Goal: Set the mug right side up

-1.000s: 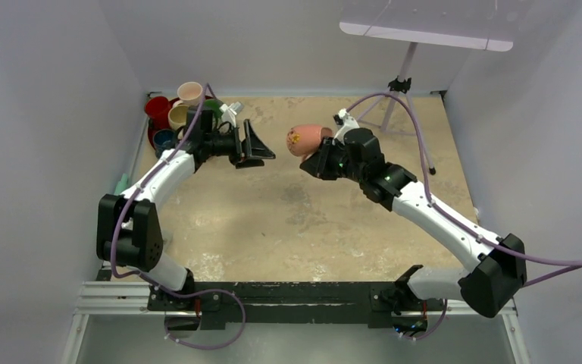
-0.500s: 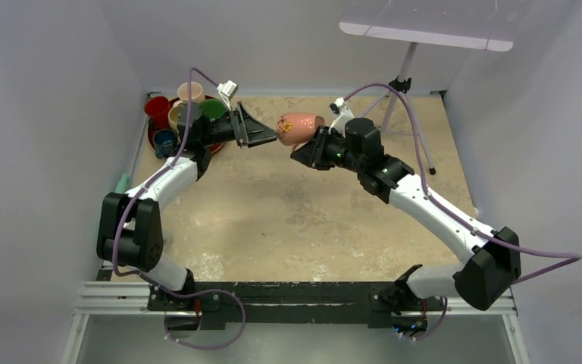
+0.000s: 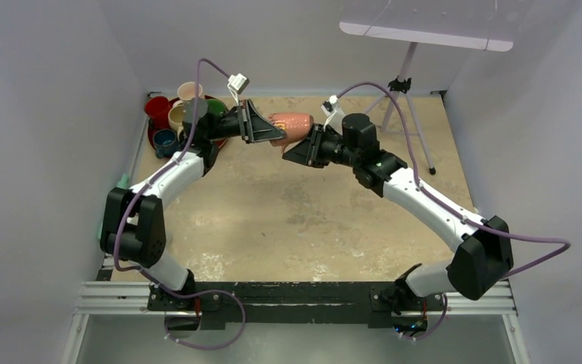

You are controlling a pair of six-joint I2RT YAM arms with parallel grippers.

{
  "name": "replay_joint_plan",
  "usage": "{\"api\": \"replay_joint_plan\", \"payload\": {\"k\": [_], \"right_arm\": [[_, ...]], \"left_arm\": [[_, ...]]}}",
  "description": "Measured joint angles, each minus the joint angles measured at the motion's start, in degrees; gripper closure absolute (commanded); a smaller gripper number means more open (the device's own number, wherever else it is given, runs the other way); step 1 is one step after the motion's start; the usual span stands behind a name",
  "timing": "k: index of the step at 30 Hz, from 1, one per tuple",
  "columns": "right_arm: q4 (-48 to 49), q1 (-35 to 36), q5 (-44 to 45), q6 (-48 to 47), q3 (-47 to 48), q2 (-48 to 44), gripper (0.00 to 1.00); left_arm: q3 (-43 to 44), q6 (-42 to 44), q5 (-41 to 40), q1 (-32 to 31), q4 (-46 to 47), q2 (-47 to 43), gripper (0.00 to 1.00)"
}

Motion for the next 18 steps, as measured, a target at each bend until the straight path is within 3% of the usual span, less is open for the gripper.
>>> {"api": "replay_joint_plan", "payload": {"k": [2,5,10,13,14,18], "right_arm": [[1.5,-1.1,-2.6,2.8,0.3,1.0,0.98],[2.2,-1.5,-4.4,3.7,2.1,2.5,0.77],[-0.9,-1.4,-2.3,3.1,6.5,5.8,0.7],[-5.3,-0.6,2.2,-0.3,6.8,6.3,0.67],[-6.7,-0.3,3.3,-1.0,6.8,6.4,0.61],[-11.5,0.3,9.2,-3.6,6.4,6.4,0.6]], "left_arm": [[1.0,0.0,1.9,0.3,2.1,-0.2,1.0],[3.5,4.8,1.8,0.9,-4.5,-1.8,1.0],[18.9,32.5,-5.7,0.5,-46.1,-3.3,1.0],[26.8,49.4,-20.3,-1.0,-67.1,-3.3,1.0],[28.2,54.6,-25.7,-0.2,-73.8,-3.2,1.0],[29.6,70.3,-38.4,5.4,-92.6,-1.7,1.0]]}}
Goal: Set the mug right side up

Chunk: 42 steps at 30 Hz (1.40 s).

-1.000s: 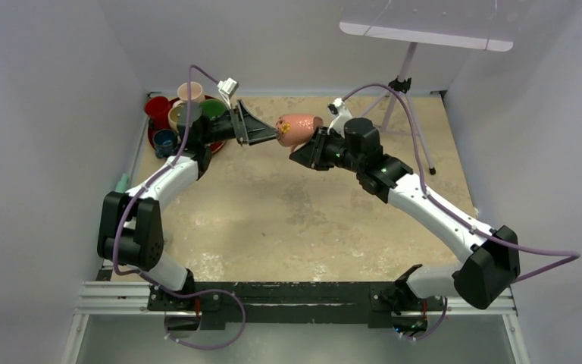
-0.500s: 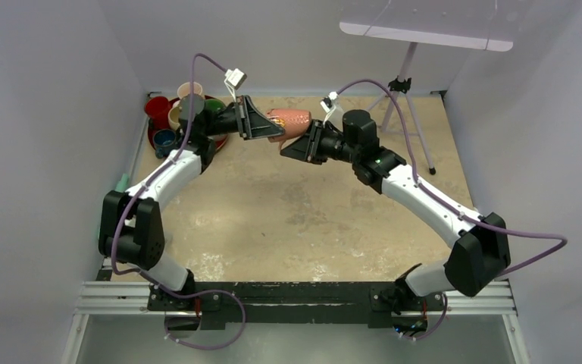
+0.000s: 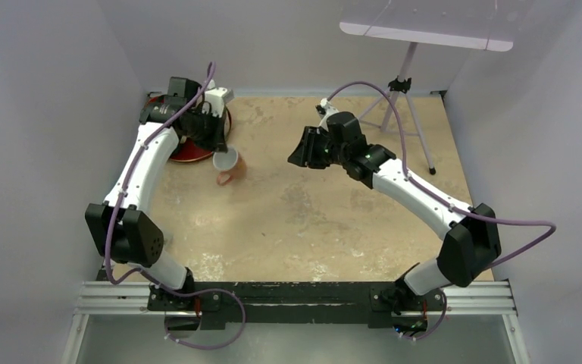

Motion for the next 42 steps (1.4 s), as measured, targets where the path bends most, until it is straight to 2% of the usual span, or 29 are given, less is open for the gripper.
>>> {"api": "replay_joint_plan", "payload": {"k": [4,7,9,12,16,19,21,28,32,34,38,42], "right_arm": [[-1.7,-0.1,3.6,-1.3,-0.8,-0.2,0.6],[-2.9,-0.1,5.7,-2.3,-0.8,-0.4,0.6],[-3.5,-0.1,7.1,-2.8,-0.9,-1.1,0.6],[-3.6,-0.1,8.4,-3.2,-1.4,-2.8,0.6],[-3.3,-0.1,9.4,-3.6,-2.1,-5.4,0.61],[-3.4,-0.1,9.6,-3.8,-2.3,-6.6,0.62],[-3.5,-0.1,9.8,-4.2,-2.4,-7.0,0.61],[-3.8,-0.1,10.3,-4.4,-4.8,-8.9,0.62],[-3.8,-0.1,10.8,-5.0,-4.9,-9.0,0.62],[-3.8,-0.1,10.8,-5.3,-5.0,-9.2,0.61],[-3.8,-0.1,10.8,-5.7,-5.3,-9.9,0.62],[-3.7,-0.1,11.1,-5.9,-5.3,-10.5,0.61]], "left_arm": [[0.0,10.7,-9.6,3.3,-9.7,2.0,1.0],[0.5,15.9,-16.3,3.9,-13.1,3.2,1.0],[1.4,18.5,-18.4,4.6,-13.6,4.6,1.0],[1.5,20.6,-17.0,5.6,-13.2,6.2,0.99],[-0.8,21.9,-13.3,5.1,-9.9,6.4,0.83],[-2.3,22.7,-11.8,4.6,-9.0,6.6,0.62],[-3.2,23.1,-10.3,4.7,-8.7,6.3,0.53],[-15.4,30.0,-6.9,2.9,-7.3,-1.7,0.32],[-22.5,39.6,-6.0,0.0,-7.5,-9.6,0.28],[-25.1,44.5,-5.9,-1.2,-8.7,-13.6,0.03],[-30.6,54.4,-5.3,-2.1,-9.5,-18.8,0.0],[-36.4,59.5,-4.2,-3.7,-10.5,-20.6,0.0]]}}
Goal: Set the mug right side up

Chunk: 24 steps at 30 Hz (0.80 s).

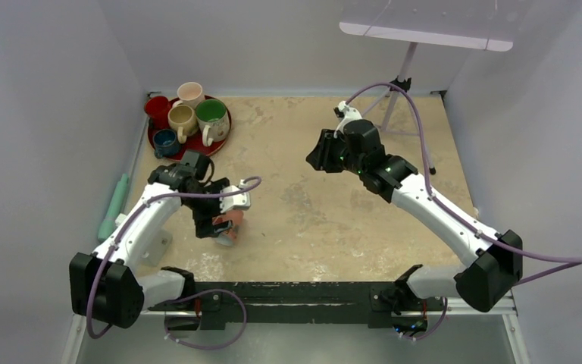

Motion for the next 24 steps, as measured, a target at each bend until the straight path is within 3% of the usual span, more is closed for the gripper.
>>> {"api": "replay_joint_plan", "payload": {"k": [7,14,16,19,24], "right_arm": [[0.2,0.0,1.1,-0.7,-0.6,-1.7,0.61],[1.1,0.0,1.2,-0.7,-2.0,-3.2,0.62],[1.4,0.0,1.1,-0.7,-2.3,-3.5,0.62],[1.8,0.0,1.1,-0.6,-2.7,-3.8,0.62],[2.3,0.0,1.1,-0.2,-3.5,-4.5,0.62]], "left_arm": [[-9.2,2.3,-0.5,-3.0,3.4,-3.8,0.0],[-15.1,-1.6,-7.1,-4.8,16.5,-4.5,0.0],[-16.7,-2.7,-9.7,-5.3,20.6,-4.5,0.09],[-18.0,-4.6,-13.0,-5.6,25.5,-4.4,0.37],[-17.9,-7.6,-13.5,-5.6,28.8,-4.3,0.73]]}}
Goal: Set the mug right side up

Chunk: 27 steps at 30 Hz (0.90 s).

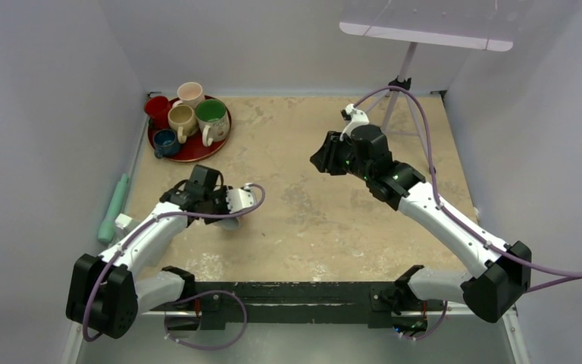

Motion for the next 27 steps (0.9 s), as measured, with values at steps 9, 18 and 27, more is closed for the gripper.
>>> {"api": "replay_joint_plan", "payload": {"k": [9,18,27], "right_arm": [[0.0,0.0,0.0,0.3,0.0,-0.8,0.63],[-0.1,0.0,0.0,0.3,0.0,-0.8,0.63],[-0.1,0.0,-1.2,0.3,0.0,-0.8,0.64]], "left_arm": [[7.1,-11.9,3.8,-0.2,3.2,4.5,1.0],[25.6,-24.6,0.2,-0.2,-13.6,19.0,1.0],[34.6,-25.3,-4.2,-0.1,-26.1,24.0,1.0]]}}
